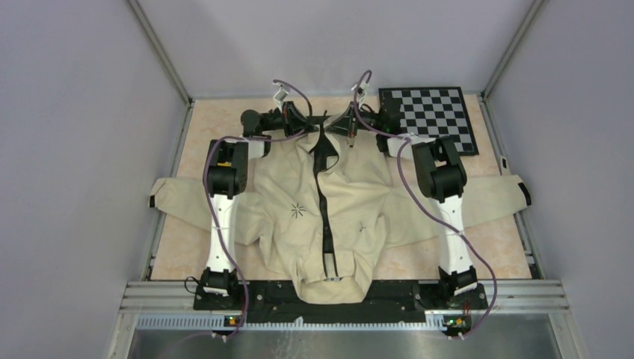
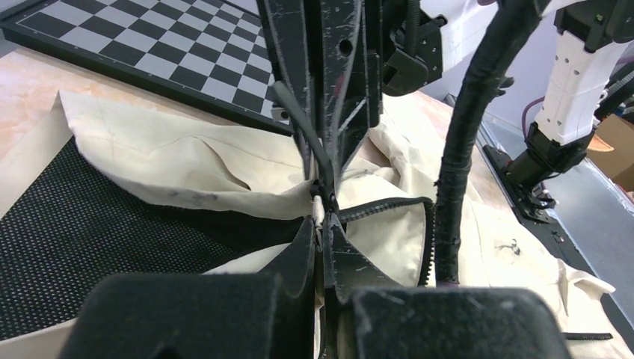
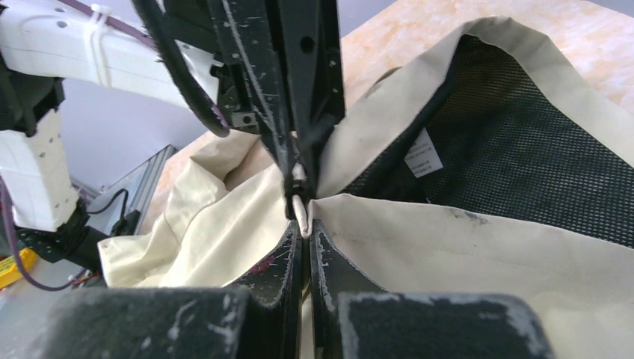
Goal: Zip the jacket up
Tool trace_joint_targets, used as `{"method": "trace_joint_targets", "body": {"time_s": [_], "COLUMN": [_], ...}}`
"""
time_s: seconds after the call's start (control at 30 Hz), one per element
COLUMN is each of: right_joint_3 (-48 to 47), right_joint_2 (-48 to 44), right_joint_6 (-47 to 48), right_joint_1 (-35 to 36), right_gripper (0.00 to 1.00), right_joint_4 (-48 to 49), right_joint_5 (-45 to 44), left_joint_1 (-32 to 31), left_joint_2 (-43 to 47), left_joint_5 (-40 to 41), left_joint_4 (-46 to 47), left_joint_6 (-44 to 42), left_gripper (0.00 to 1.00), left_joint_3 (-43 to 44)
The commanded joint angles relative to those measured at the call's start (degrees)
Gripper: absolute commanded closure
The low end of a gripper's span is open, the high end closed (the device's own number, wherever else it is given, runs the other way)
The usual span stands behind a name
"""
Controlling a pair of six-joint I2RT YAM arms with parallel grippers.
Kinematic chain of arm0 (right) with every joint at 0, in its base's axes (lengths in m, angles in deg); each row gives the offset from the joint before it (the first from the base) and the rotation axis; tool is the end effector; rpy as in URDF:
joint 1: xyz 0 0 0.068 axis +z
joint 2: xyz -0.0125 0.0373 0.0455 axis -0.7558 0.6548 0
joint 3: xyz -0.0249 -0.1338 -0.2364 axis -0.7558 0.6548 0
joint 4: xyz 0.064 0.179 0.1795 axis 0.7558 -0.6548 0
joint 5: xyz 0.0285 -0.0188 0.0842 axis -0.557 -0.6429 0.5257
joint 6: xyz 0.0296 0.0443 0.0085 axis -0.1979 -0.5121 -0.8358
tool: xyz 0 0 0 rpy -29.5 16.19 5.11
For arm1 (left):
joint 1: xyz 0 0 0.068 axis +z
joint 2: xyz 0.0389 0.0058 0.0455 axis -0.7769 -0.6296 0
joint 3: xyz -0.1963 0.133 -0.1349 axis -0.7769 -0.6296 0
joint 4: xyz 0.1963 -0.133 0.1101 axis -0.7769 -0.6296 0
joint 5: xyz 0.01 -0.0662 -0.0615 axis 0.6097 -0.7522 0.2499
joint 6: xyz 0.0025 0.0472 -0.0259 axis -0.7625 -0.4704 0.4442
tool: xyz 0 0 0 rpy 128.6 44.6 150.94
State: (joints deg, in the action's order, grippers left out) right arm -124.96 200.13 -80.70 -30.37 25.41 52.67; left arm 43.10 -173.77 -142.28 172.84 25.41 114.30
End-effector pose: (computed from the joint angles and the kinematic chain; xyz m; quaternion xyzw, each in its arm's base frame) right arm 0.4817 0.1970 0.1830 -0.2997 0.6140 0.6078 0.4047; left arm 0.4950 -0.1039 0.1821 0.3641 0.5585 -0.6217 0.4110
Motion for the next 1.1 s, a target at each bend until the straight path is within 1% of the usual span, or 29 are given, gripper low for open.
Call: {"method": "trace_joint_targets", "body": {"time_s": [0.0,0.13,0.2,0.27,0.33,0.43,0.5,0.57,0.93,1.07], "right_joint_3": [-3.6,-6.7,-6.9,-7.4,-7.1,-6.0,-5.3,-4.5,-3.5,-1.7], "right_joint_2": [-6.3,-5.7,-5.2,-4.6,-4.4,-4.6,-5.0,-5.5,-6.4,-8.1], "right_joint_6": [-4.2,-4.9,-4.7,-4.0,-1.9,2.5,2.9,2.0,-0.8,-2.1], "right_joint_1": [0.4,0.4,0.6,0.5,0.3,0.1,-0.3,-0.9,-1.2,-1.1], "right_gripper": [1.00,1.00,1.00,1.00,1.00,1.00,1.00,1.00,1.00,1.00], "right_joint_4": [9.7,8.2,7.8,6.3,3.6,-1.5,-1.8,-0.9,2.0,4.0], "right_joint_5": [0.4,0.6,0.3,-0.2,-0.8,-2.2,-3.6,-5.0,-7.5,-10.8], "left_joint_1": [-1.0,-1.5,-1.6,-1.6,-1.5,-1.1,-0.6,-0.3,-0.4,-0.7], "left_joint_2": [-0.3,1.3,2.2,2.9,3.4,3.5,2.7,1.9,1.4,1.4], "left_joint_5": [-2.7,-2.1,-1.9,-1.6,-1.4,-1.3,-1.5,-1.6,-1.8,-2.2], "left_joint_4": [-5.8,-14.7,-17.4,-18.1,-16.7,-8.6,-2.5,0.8,1.5,-0.4], "left_joint_6": [-5.2,-12.7,-15.2,-16.8,-16.1,-9.9,-4.9,-1.9,-1.2,-2.4], "left_gripper": [1.00,1.00,1.00,1.00,1.00,1.00,1.00,1.00,1.00,1.00], "left_joint_3": [0.9,0.2,-0.3,-1.1,-1.7,-2.5,-2.3,-1.7,-1.5,-1.2]}}
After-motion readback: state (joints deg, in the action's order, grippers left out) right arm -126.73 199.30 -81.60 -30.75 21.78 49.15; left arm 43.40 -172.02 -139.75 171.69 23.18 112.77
